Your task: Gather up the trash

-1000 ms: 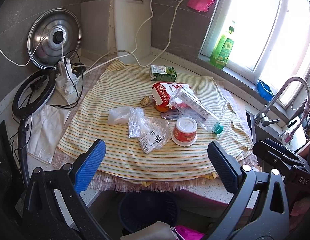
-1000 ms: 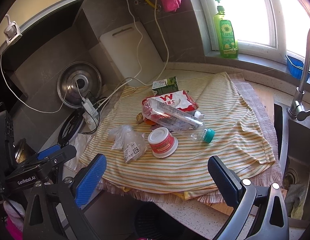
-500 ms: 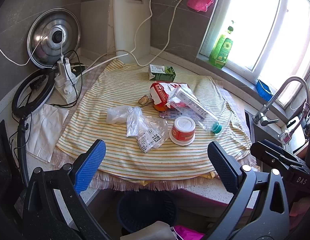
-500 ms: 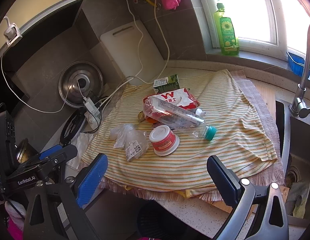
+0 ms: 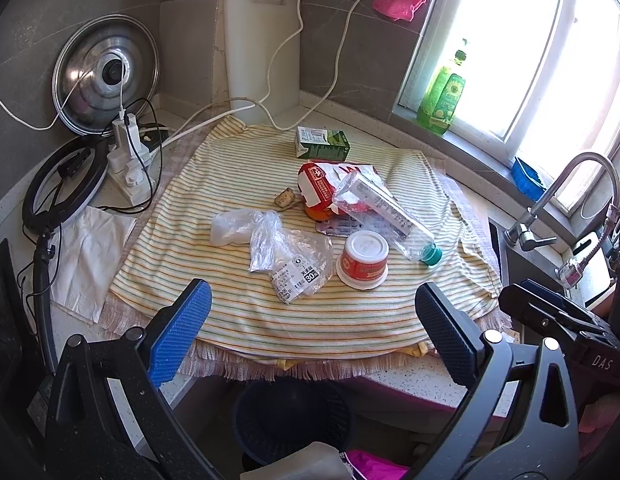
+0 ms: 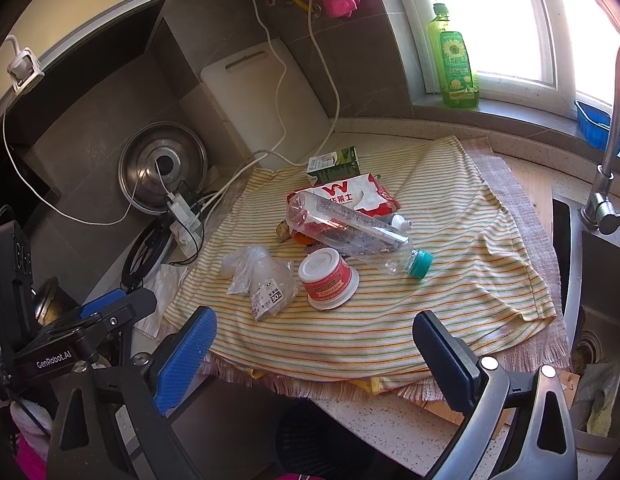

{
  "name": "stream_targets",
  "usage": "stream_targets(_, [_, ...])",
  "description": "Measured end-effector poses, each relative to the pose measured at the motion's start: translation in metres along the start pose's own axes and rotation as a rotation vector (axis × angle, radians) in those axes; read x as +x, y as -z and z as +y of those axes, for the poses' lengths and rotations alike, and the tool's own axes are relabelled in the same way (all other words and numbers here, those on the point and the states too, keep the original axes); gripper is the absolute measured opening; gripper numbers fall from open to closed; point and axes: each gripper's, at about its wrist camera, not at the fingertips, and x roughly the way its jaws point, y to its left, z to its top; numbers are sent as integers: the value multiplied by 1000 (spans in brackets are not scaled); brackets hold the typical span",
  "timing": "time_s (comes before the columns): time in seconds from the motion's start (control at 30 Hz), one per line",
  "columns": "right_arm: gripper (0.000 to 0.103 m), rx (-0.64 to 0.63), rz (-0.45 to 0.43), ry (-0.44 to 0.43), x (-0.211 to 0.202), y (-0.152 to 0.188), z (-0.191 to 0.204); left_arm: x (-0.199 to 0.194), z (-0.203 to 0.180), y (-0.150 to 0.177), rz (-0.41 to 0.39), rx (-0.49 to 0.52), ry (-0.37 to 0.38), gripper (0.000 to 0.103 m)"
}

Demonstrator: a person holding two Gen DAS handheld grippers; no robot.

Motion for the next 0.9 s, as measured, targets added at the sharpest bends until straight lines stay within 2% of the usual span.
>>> stream_targets(0.63, [100, -8, 24, 1, 10, -4, -11, 10, -10, 2, 21, -12, -10, 103])
stream_targets(0.9, [95, -47, 52, -5, 23, -13, -21, 26, 8, -6, 52, -66, -40, 103])
